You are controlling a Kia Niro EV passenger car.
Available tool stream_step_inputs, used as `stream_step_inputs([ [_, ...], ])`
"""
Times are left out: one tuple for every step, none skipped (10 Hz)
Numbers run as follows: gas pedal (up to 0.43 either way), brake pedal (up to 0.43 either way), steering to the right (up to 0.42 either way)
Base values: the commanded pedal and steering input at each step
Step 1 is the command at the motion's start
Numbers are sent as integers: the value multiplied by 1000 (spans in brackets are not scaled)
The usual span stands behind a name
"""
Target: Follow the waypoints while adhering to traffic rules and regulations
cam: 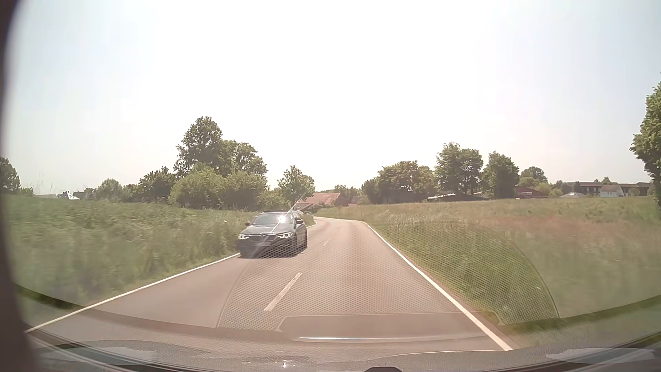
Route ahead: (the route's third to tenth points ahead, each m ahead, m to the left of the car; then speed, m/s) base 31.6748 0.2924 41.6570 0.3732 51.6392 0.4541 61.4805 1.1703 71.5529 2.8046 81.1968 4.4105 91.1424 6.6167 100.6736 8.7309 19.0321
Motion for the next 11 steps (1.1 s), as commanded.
stream_step_inputs([
  [87, 0, 2],
  [87, 0, 2],
  [87, 0, 2],
  [87, 0, 1],
  [67, 0, 1],
  [67, 0, 0],
  [59, 0, 0],
  [59, 0, 0],
  [59, 0, -1],
  [59, 0, -2],
  [59, 0, -2],
])
